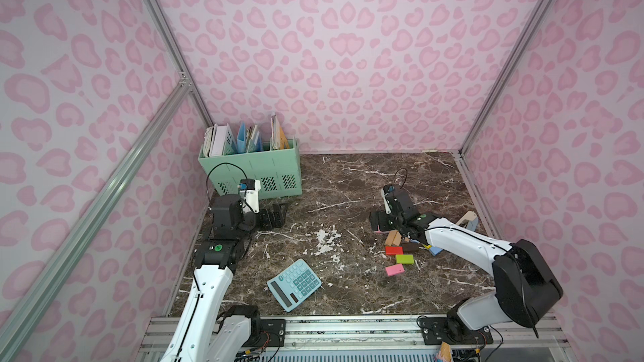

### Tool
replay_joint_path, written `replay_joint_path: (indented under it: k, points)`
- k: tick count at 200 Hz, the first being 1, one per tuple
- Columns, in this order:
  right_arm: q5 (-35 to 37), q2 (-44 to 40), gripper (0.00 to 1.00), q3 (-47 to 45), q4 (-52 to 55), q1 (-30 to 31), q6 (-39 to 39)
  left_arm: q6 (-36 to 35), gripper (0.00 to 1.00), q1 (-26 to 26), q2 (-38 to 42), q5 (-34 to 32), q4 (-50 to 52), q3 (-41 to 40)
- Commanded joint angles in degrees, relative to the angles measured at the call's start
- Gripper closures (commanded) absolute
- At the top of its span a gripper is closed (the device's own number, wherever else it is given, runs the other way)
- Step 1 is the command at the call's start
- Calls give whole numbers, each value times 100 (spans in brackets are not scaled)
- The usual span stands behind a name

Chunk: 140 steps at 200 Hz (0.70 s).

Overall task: Assemble the number 8 with building blocks
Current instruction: Pick up the building block from the center of the board.

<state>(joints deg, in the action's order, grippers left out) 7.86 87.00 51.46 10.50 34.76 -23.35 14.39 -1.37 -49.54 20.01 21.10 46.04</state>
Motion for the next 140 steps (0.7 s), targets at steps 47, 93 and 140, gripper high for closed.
replay_joint_path:
  k: [47, 93, 140]
  points:
    - [37, 807, 1, 586, 682, 147, -352, 33, 2, -4, 13, -29, 339, -72]
    - [135, 1009, 2, 589, 757, 167, -433, 155, 2, -12, -10, -7, 305, -119]
    - [115, 1198, 6, 524, 726, 167, -534, 196, 3, -8, -65, 5, 357, -103]
